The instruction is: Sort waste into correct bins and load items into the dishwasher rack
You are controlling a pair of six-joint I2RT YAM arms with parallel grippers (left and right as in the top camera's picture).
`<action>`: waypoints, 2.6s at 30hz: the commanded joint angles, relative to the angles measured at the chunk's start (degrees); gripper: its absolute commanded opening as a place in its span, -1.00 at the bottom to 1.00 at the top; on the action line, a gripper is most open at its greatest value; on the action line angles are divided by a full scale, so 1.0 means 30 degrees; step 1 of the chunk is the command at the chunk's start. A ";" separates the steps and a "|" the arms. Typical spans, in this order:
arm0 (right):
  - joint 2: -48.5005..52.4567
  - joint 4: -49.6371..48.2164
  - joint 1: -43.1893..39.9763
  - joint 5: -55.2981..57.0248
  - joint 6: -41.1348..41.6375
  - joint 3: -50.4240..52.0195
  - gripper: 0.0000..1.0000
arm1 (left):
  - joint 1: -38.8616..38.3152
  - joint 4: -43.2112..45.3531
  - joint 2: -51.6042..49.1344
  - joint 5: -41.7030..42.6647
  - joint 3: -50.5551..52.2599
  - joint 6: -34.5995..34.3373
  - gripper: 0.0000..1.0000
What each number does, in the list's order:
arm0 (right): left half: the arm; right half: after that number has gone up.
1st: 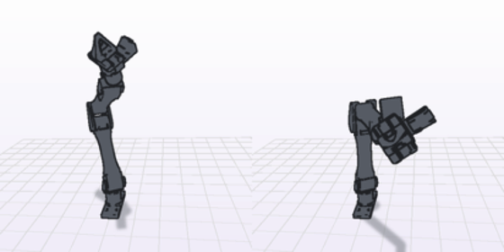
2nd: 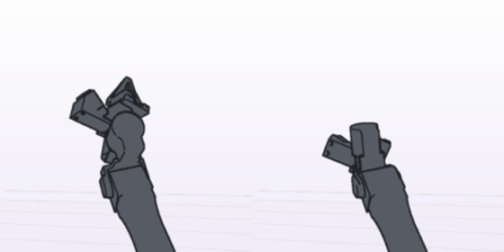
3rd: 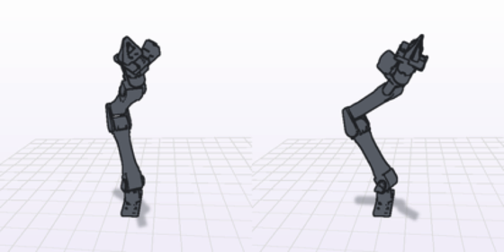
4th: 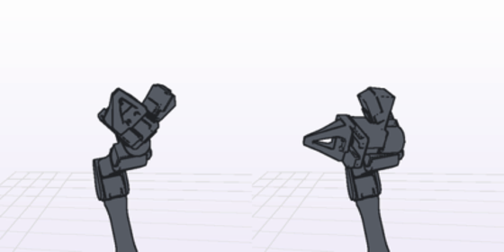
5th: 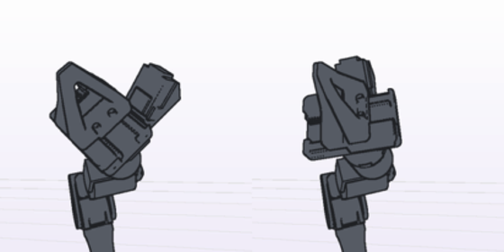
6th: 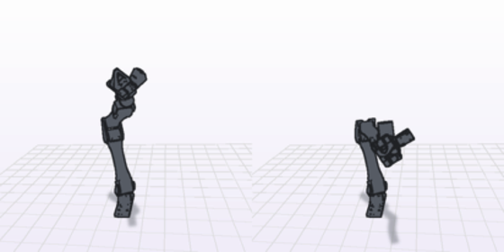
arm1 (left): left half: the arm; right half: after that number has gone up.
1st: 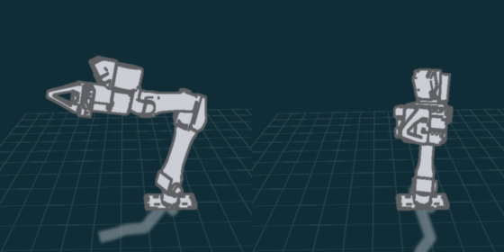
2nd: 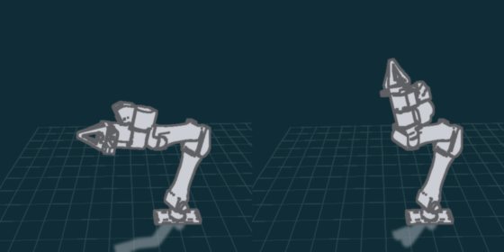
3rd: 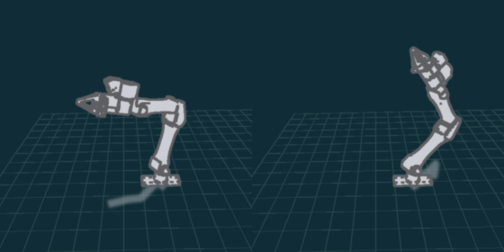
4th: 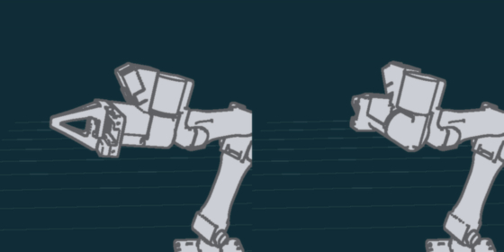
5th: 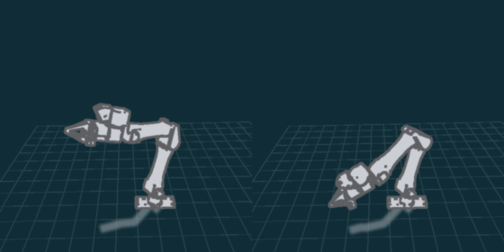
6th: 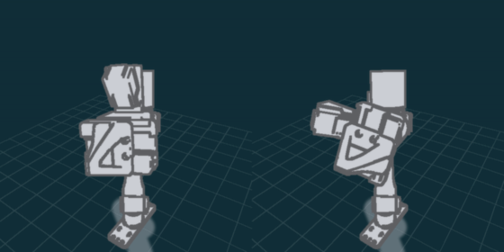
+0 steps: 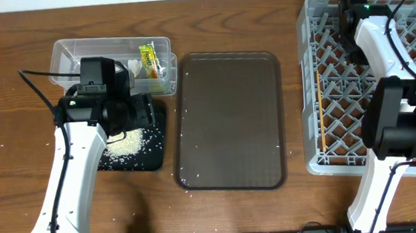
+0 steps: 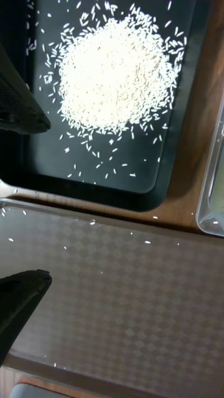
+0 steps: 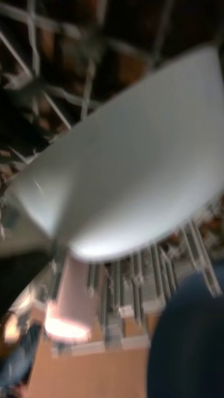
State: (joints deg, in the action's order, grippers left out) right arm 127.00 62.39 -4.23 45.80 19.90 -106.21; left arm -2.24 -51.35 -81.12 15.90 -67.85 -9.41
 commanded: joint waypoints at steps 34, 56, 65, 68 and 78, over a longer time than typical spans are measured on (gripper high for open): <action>-1.1271 -0.3920 -0.0918 -1.8819 -0.4641 0.8247 0.98 | 0.1501 0.1967 1.0069 -0.2171 0.6652 0.2404 0.73; -2.6971 -0.7686 -0.0947 -1.6910 -0.4226 2.2950 0.99 | 0.1508 0.3286 1.6699 -0.2178 0.9384 0.1836 0.90; -2.6957 -0.4357 -0.0947 -1.6910 -0.4218 2.2950 0.98 | 0.1508 0.3286 1.6699 -0.2178 0.9384 0.1836 0.91; -2.6957 -0.4211 -0.0947 -1.6910 -0.4226 2.2950 0.98 | 0.1508 0.3286 1.6699 -0.2178 0.9384 0.1836 0.91; -2.8888 -0.5071 -0.0648 -1.7631 -0.4473 2.3176 0.99 | 0.1508 0.3286 1.6699 -0.2171 0.9384 0.1836 0.91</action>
State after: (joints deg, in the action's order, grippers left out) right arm 43.75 48.71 -7.11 -5.65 6.98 -37.41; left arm 2.42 -41.71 -31.16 9.47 -39.88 -4.08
